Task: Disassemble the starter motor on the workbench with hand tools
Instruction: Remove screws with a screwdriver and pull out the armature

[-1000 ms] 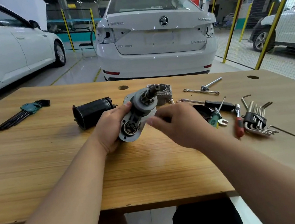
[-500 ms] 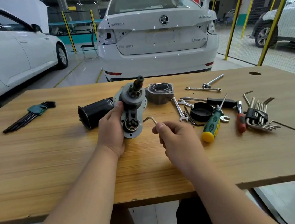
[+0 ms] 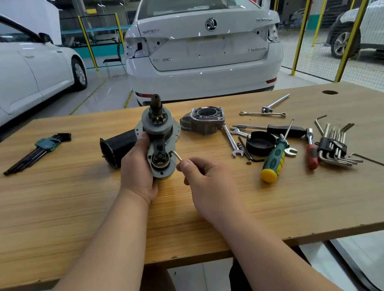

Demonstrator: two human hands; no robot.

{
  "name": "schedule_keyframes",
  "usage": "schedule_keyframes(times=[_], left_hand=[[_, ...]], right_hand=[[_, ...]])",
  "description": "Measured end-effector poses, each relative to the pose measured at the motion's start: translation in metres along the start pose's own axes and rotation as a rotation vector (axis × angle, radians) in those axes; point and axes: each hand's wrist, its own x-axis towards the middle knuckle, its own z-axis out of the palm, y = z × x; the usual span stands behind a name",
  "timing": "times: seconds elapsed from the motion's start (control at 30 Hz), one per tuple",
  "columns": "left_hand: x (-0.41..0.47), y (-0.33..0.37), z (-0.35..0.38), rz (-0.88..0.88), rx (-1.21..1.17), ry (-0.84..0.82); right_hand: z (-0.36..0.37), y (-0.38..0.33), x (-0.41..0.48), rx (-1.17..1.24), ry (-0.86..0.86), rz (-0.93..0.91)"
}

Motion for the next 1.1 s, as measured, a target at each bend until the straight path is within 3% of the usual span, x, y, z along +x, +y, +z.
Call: schedule_keyframes(times=[0.73, 0.97, 1.1], left_hand=[[0.000, -0.005, 0.003, 0.036, 0.059, 0.016], [-0.001, -0.006, 0.004, 0.039, 0.064, 0.033], [-0.001, -0.006, 0.003, 0.047, 0.057, 0.037]], right_hand=[[0.004, -0.001, -0.007, -0.056, 0.063, -0.010], [0.010, -0.008, -0.004, 0.121, -0.005, 0.253], [0.002, -0.010, -0.003, 0.051, -0.028, 0.152]])
